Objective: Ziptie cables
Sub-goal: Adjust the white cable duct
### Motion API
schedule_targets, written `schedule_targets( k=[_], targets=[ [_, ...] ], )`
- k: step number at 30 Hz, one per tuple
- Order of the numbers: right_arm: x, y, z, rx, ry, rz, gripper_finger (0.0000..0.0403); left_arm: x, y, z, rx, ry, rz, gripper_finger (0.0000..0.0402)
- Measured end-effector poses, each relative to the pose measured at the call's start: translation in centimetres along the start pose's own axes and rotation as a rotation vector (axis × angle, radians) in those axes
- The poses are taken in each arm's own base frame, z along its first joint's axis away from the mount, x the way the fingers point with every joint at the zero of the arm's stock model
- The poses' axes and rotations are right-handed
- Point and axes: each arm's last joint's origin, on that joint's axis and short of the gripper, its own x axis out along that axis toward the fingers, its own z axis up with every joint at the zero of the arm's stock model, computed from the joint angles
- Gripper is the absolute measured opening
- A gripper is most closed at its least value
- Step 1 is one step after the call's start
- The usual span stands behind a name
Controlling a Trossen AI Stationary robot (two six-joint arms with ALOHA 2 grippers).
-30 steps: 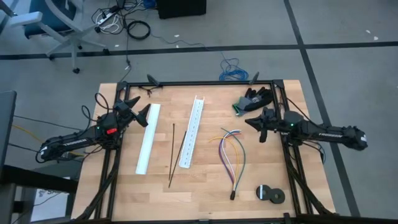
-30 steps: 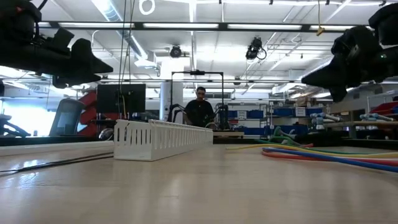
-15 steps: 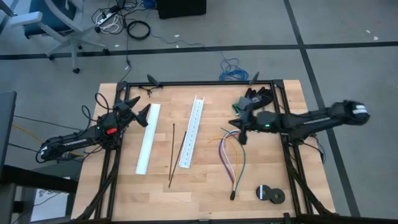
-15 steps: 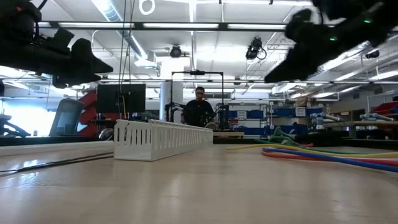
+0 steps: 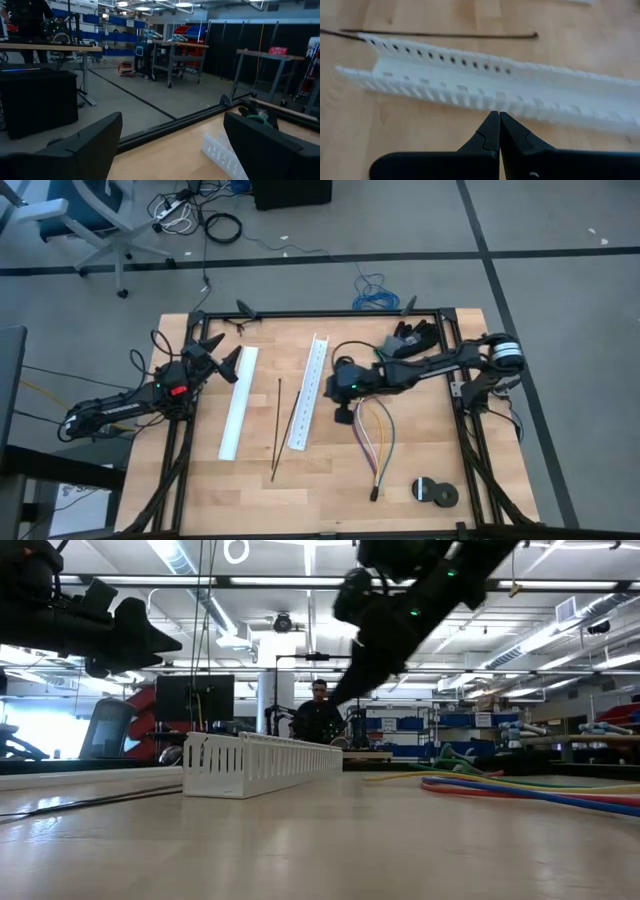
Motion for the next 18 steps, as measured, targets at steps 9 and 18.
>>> schedule_targets(
  k=[9, 18],
  targets=[
    [2.1, -0.8, 4.1, 0.013, -0.031, 0.026, 0.0000, 0.0, 0.0, 0.2, -0.015, -0.022, -0.003, 0.0363],
    [4.3, -1.6, 5.9, 0.023, 0.043, 0.014, 0.0000, 0.0, 0.0, 0.3, -0.015, -0.023, -0.003, 0.0363]
  ],
)
